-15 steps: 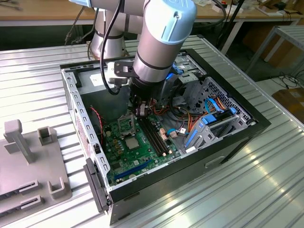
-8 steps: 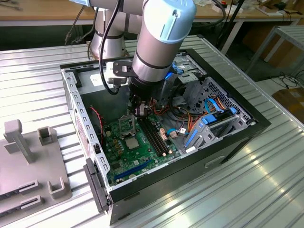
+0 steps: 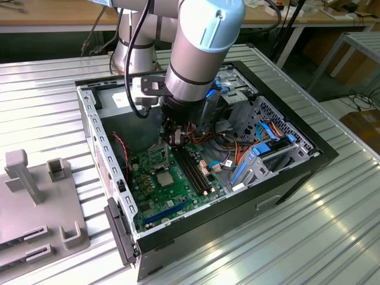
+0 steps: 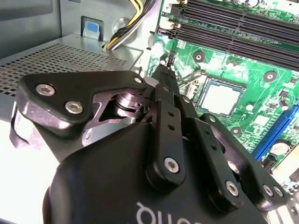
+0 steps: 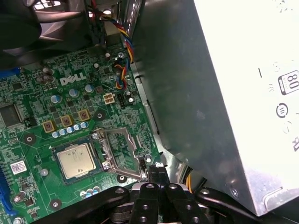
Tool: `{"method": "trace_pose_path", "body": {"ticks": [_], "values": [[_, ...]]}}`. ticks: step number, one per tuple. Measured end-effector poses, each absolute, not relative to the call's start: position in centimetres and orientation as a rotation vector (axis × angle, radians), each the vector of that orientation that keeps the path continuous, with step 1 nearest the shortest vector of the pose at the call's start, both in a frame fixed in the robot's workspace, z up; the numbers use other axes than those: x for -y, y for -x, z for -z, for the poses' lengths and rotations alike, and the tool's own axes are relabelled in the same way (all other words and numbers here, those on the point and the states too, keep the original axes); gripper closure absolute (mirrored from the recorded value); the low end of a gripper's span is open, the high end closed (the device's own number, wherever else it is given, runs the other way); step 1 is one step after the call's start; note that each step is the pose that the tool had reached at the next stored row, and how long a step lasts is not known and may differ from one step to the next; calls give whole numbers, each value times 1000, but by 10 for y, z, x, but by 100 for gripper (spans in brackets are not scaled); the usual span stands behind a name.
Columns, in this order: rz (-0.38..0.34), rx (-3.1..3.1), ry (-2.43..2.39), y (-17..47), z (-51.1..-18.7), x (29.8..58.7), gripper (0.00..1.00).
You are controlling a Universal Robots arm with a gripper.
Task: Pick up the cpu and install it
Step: 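Close the cpu cover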
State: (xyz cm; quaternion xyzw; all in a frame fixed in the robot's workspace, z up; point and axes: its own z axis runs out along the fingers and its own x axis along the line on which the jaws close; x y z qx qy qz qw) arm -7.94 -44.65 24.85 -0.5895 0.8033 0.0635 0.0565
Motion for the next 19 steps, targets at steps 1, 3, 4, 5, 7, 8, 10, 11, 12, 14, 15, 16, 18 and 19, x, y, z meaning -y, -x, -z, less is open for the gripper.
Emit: {"method": "trace_pose_path", "body": {"ticks": [1,3,4,5,7,8,10,11,12,14,15,16,18,19], "values": [[-192,-2434,1793,79,-249,446,89],[-193,-2429,1800,79,-250,446,89],[-193,-2426,1804,79,-251,446,89],[-193,-2425,1806,79,-251,446,89],[-194,-2420,1812,79,-252,446,89],[-194,-2419,1814,79,-252,446,89],[-194,-2419,1815,79,-253,446,89],[-194,-2419,1815,79,-254,446,89],[-195,-2419,1815,79,-254,446,89],[-196,-2420,1816,79,-254,446,89],[-196,-2420,1816,79,-254,446,89],[-196,-2420,1816,79,-254,447,89],[-197,-2420,1817,79,-254,447,89],[-197,-2419,1820,79,-254,447,89]]}}
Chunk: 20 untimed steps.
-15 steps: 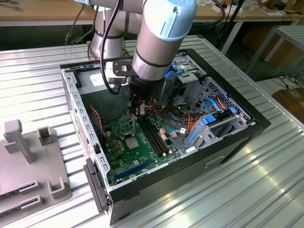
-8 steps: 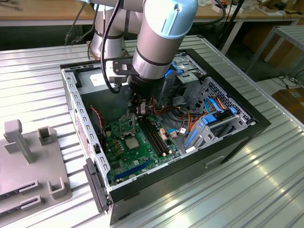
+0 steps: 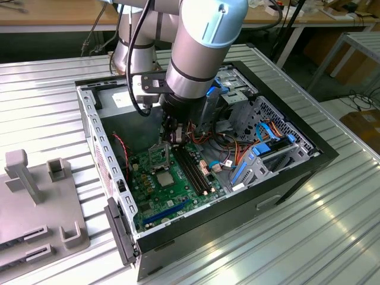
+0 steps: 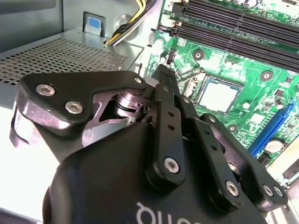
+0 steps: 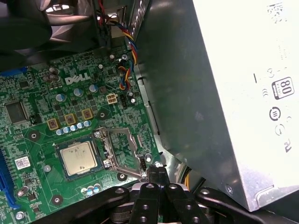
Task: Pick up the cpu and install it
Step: 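Close the cpu cover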
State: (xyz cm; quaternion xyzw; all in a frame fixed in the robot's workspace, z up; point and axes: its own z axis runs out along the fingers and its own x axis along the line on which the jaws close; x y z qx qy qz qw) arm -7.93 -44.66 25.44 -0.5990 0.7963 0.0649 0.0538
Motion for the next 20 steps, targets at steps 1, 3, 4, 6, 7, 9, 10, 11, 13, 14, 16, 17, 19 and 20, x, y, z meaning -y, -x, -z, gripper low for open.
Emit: {"method": "trace_pose_path", "body": {"ticks": [1,3,4,6,7,9,10,11,13,14,16,17,19,20], "values": [[-198,-2418,1822,79,-254,447,89],[-198,-2416,1827,79,-254,447,89],[-198,-2413,1831,79,-254,447,89],[-198,-2412,1833,79,-254,447,89],[-198,-2412,1833,79,-254,447,89],[-198,-2412,1833,79,-255,447,89],[-198,-2412,1833,79,-255,447,89],[-198,-2412,1833,79,-256,447,89],[-198,-2412,1833,79,-257,447,89],[-198,-2412,1833,79,-258,447,89],[-198,-2412,1833,79,-258,447,89],[-198,-2412,1833,79,-259,447,89],[-198,-2412,1833,79,-259,447,89],[-198,-2412,1833,79,-259,447,89]]}}
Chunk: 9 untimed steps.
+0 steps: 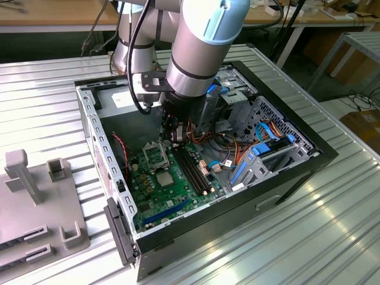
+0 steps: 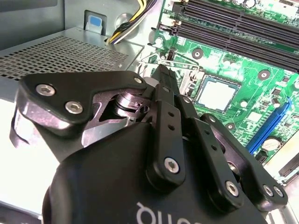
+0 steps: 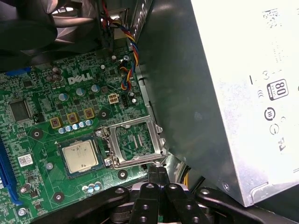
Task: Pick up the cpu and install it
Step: 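Close the cpu cover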
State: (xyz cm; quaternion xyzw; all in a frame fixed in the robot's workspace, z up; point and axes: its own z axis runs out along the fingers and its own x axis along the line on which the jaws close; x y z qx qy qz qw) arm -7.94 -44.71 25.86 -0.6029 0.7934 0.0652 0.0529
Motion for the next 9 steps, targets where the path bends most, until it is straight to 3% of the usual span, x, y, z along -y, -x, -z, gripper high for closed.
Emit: {"method": "trace_pose_path", "body": {"ticks": [9], "values": [[-198,-2412,1833,79,-259,447,89]]}}
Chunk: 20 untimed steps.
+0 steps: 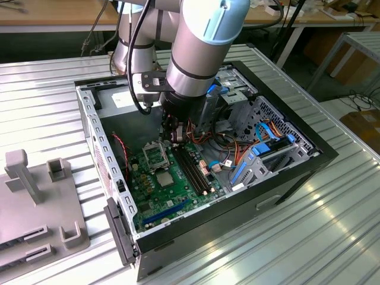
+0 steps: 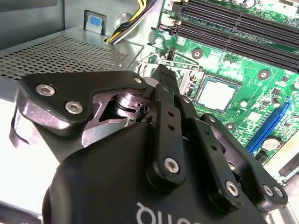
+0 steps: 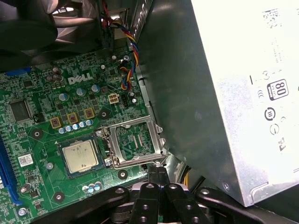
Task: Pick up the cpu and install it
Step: 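Close the cpu cover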
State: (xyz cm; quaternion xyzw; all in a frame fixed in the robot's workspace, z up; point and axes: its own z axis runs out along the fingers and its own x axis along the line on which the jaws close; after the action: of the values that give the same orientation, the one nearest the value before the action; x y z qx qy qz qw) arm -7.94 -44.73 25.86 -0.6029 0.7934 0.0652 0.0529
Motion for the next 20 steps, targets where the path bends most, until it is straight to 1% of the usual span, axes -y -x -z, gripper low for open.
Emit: {"method": "trace_pose_path", "body": {"ticks": [14,20], "values": [[-198,-2417,1826,53,-256,447,89],[-196,-2437,1796,51,-255,447,89]]}}
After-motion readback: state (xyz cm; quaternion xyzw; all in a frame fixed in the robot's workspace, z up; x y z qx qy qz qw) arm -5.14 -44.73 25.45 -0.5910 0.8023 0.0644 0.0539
